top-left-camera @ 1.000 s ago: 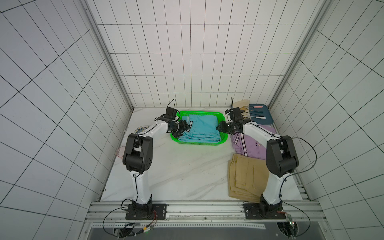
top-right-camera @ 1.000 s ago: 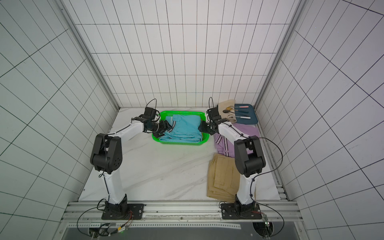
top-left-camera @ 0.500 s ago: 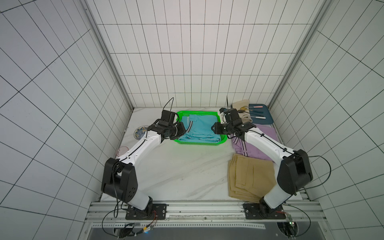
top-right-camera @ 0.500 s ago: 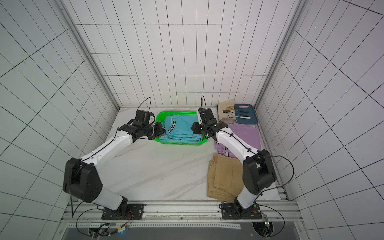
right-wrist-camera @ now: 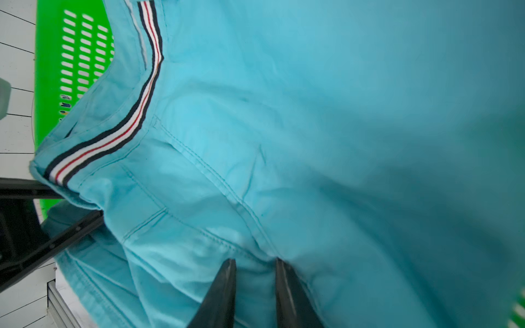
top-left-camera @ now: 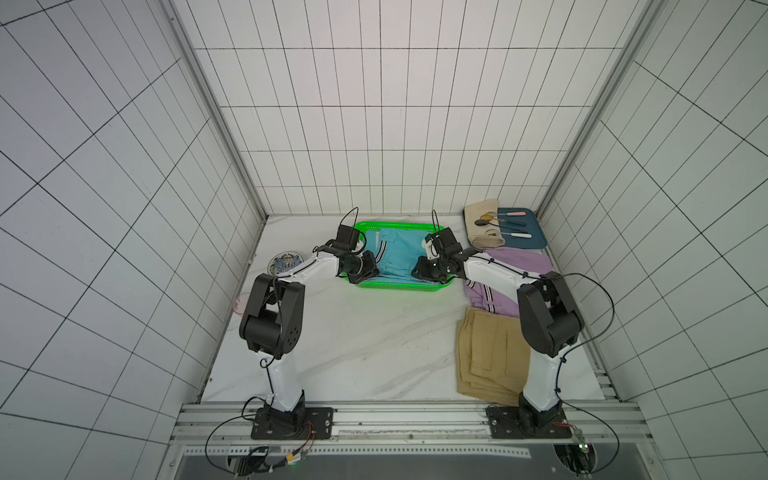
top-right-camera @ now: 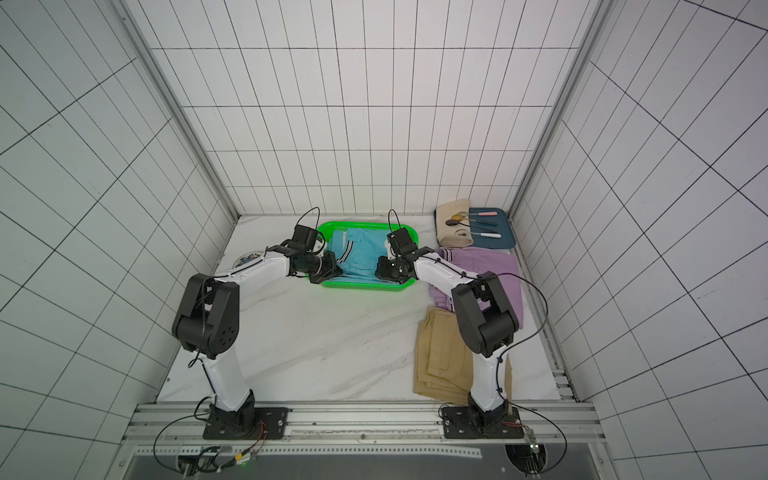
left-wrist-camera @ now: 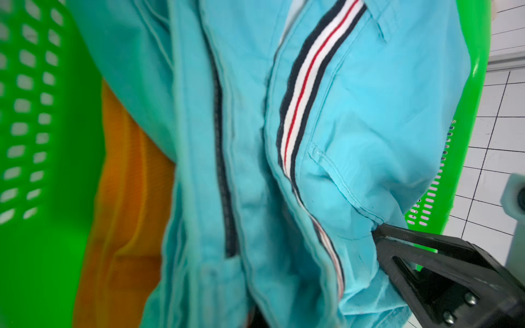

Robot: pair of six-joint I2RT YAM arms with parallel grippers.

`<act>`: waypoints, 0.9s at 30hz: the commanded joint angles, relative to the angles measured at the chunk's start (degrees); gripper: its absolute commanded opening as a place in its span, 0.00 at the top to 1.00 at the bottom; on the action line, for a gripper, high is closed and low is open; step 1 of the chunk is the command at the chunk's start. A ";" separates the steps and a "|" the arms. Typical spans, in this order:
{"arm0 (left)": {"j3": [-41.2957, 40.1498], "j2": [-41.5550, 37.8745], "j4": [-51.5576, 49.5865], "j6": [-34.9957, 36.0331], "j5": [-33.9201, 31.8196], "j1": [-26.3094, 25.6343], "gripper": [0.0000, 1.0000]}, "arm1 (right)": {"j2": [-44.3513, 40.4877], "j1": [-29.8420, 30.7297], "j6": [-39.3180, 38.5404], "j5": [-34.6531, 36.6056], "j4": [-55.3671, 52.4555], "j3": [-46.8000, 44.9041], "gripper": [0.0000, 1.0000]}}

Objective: Put the folded long pants in the basket
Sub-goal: Adjust the long pant in the basket, then move the long pant to the center of the board.

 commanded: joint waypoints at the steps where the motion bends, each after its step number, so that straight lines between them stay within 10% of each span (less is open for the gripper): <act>1: -2.39 3.21 -1.59 0.84 -3.13 1.91 1.00 | 4.10 -0.07 -1.30 5.09 -10.51 0.76 0.72; 8: -1.65 6.37 -1.41 0.12 -0.64 2.12 1.00 | 4.56 -0.77 -2.31 6.96 -11.19 0.93 0.71; 17: -9.01 -8.64 3.57 -1.00 -4.77 1.95 1.00 | -12.19 -0.73 -6.84 14.86 -3.05 -7.22 0.60; 27: -19.95 -29.31 12.27 -2.33 -10.13 2.02 0.23 | -33.65 -0.77 -7.69 21.68 7.22 -20.81 0.42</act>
